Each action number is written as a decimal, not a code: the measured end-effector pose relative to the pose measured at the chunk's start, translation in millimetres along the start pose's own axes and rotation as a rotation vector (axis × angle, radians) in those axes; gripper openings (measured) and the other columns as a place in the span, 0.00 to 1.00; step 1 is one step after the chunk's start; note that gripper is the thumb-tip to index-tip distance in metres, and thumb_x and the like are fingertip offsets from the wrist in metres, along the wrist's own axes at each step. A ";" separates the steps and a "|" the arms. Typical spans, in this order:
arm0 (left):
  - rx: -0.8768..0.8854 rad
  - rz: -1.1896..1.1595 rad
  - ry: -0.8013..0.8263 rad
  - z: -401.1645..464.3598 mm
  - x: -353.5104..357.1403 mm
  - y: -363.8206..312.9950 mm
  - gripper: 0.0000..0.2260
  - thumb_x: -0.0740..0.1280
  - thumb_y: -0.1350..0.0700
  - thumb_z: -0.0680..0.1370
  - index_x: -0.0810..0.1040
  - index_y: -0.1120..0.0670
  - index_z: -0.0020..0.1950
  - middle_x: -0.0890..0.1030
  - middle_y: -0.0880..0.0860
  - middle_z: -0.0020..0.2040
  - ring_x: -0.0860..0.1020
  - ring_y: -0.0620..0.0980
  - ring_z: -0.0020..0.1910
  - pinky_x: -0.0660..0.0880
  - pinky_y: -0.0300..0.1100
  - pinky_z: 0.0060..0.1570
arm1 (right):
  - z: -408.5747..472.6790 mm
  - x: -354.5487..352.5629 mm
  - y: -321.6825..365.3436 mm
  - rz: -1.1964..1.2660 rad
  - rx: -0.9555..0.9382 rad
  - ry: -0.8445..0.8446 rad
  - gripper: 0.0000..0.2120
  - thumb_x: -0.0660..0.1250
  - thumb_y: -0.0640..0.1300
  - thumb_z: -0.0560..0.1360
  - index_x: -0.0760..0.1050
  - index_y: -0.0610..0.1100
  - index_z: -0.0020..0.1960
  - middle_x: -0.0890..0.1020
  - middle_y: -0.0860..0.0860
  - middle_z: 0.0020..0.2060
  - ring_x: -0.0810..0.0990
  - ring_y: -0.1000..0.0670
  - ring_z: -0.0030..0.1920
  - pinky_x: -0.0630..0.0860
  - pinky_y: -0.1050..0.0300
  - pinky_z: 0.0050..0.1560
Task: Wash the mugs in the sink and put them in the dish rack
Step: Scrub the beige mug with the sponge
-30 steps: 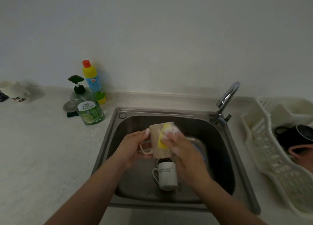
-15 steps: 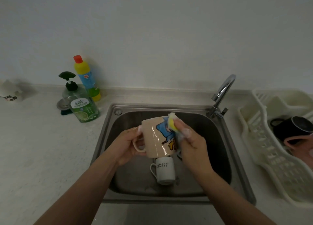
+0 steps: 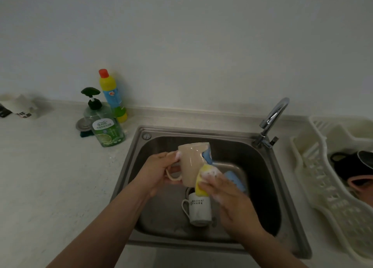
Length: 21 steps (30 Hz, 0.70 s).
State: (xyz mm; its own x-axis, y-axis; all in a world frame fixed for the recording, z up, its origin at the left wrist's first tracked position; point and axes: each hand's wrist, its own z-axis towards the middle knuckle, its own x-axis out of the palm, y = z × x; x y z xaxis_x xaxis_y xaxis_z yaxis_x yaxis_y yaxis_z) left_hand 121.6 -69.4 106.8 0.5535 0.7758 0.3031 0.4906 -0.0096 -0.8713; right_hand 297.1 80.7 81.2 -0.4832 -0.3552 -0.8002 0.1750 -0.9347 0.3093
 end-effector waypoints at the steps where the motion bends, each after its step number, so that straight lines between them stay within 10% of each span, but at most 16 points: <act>1: -0.003 0.038 -0.010 0.1 1.6 0.0 0.14 0.69 0.52 0.75 0.81 0.61 0.54 0.84 0.59 0.48 0.83 0.54 0.44 0.81 0.51 0.38 | 9.4 1.9 -3.4 -0.056 -0.015 0.023 0.29 0.66 0.35 0.71 0.67 0.49 0.70 0.67 0.55 0.71 0.59 0.54 0.75 0.63 0.52 0.70; 6: -0.028 0.104 -0.066 1.7 6.7 6.2 0.13 0.71 0.51 0.76 0.82 0.60 0.49 0.83 0.60 0.44 0.83 0.56 0.40 0.80 0.50 0.40 | 38.1 16.3 -1.5 -0.221 -0.161 0.079 0.26 0.59 0.35 0.69 0.71 0.42 0.67 0.74 0.44 0.65 0.66 0.46 0.68 0.46 0.56 0.77; 11: -0.038 0.128 -0.090 5.0 -3.2 7.9 0.10 0.71 0.49 0.75 0.82 0.56 0.45 0.83 0.58 0.43 0.83 0.56 0.43 0.80 0.53 0.41 | 40.7 17.5 -16.3 -0.277 -0.186 0.166 0.35 0.80 0.37 0.59 0.75 0.45 0.65 0.75 0.48 0.66 0.71 0.45 0.68 0.64 0.49 0.72; 16: -0.040 0.093 -0.110 1.0 -6.7 5.9 0.12 0.71 0.48 0.75 0.82 0.57 0.48 0.83 0.60 0.46 0.82 0.57 0.43 0.80 0.56 0.46 | 19.3 23.1 -1.3 -0.179 -0.303 0.145 0.25 0.64 0.39 0.69 0.69 0.45 0.67 0.76 0.47 0.65 0.66 0.48 0.70 0.52 0.54 0.76; 21: -0.092 0.025 -0.031 -4.6 -7.7 7.6 0.23 0.69 0.45 0.75 0.78 0.60 0.62 0.82 0.61 0.56 0.83 0.57 0.48 0.81 0.54 0.44 | 39.0 12.3 -8.7 0.098 0.169 -0.046 0.25 0.64 0.37 0.77 0.67 0.47 0.72 0.67 0.49 0.73 0.71 0.47 0.70 0.73 0.50 0.66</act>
State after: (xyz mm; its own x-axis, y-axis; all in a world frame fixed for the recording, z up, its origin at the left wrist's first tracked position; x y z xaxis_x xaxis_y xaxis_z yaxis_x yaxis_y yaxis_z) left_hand 124.2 -78.3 99.6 0.5462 0.7935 0.2684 0.5375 -0.0862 -0.8388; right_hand 256.1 84.9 88.7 -0.5100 -0.4397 -0.7393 0.0787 -0.8797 0.4690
